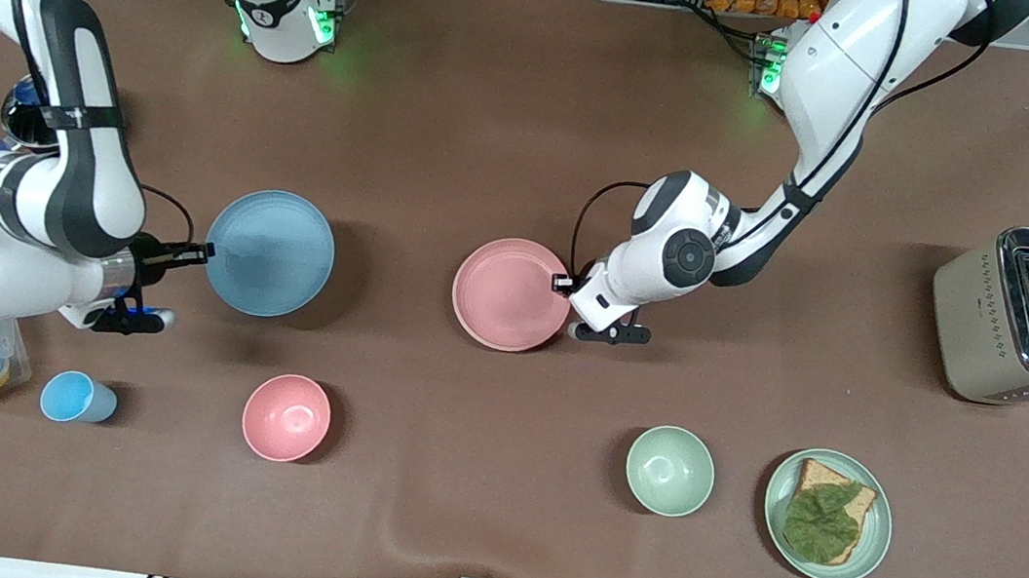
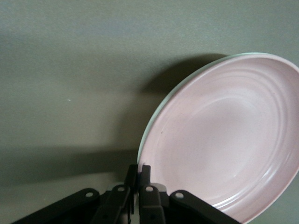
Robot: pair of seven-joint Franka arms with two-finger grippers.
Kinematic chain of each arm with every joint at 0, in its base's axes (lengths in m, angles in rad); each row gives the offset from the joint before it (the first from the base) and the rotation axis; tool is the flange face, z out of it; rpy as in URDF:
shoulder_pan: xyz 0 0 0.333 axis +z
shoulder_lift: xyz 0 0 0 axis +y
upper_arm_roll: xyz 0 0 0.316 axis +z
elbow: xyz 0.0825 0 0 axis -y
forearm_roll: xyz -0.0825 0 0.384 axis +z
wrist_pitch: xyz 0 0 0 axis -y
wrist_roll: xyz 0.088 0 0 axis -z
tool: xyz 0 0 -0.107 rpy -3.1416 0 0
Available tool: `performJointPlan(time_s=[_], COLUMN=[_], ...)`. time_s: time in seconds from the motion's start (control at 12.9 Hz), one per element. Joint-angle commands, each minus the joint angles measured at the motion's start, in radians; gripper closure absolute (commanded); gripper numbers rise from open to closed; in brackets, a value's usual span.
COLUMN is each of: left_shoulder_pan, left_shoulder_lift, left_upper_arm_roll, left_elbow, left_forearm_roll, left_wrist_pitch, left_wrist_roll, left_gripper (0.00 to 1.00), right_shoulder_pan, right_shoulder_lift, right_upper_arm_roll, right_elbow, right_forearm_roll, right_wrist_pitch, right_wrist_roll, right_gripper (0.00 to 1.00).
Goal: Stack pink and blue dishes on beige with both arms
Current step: 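Release the pink plate with the left gripper while the right gripper lifts the blue plate, then lower the blue plate onto the pink plate and open the right gripper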
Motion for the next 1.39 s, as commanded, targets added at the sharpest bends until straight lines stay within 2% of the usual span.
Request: performJointPlan(time_s=[0.0, 0.23, 0.31, 0.46, 0.7, 0.93, 1.01, 1.16, 1.32], left_shoulder_pan=[-0.022, -0.004, 0.001, 0.034, 0.171, 0.295, 0.33, 0.367, 0.367], left_shoulder_lift=[0.032, -0.009, -0.037, -0.13, -0.288, -0.417, -0.443, -0.445, -0.453], left_upper_arm_roll=[0.009, 0.011, 0.021, 0.04, 0.038, 0.04, 0.04, 0.04, 0.04], left_elbow=[0.038, 0.039, 0.036, 0.038, 0.038, 0.041, 0.059, 0.169, 0.269], left_forearm_roll=[0.027, 0.028, 0.028, 0.051, 0.158, 0.217, 0.249, 0.336, 0.373], left_wrist_pitch=[0.008, -0.002, -0.008, -0.126, -0.289, -0.398, -0.427, -0.569, -0.716], left_wrist_roll=[-0.037, -0.035, -0.037, -0.035, -0.014, 0.047, 0.081, 0.122, 0.123], left_gripper=[0.0, 0.0, 0.0, 0.0, 0.0, 0.0, 0.0, 0.0, 0.0], right_shoulder_pan=[0.046, 0.07, 0.078, 0.106, 0.168, 0.234, 0.263, 0.322, 0.368], right_shoulder_lift=[0.019, 0.022, 0.03, 0.036, 0.062, 0.094, 0.105, 0.126, 0.151], right_upper_arm_roll=[-0.006, -0.006, -0.007, -0.006, -0.006, -0.007, -0.007, -0.007, -0.007], right_elbow=[0.043, 0.052, 0.06, 0.066, 0.089, 0.112, 0.117, 0.117, 0.118], right_forearm_roll=[0.03, 0.047, 0.085, 0.116, 0.133, 0.211, 0.211, 0.214, 0.261], right_wrist_pitch=[-0.022, -0.021, -0.021, -0.019, -0.009, -0.003, 0.004, 0.034, 0.079], right_wrist_roll=[0.085, 0.116, 0.134, 0.174, 0.268, 0.312, 0.315, 0.319, 0.317], right_gripper=[1.0, 1.0, 1.0, 1.0, 1.0, 1.0, 1.0, 1.0, 1.0])
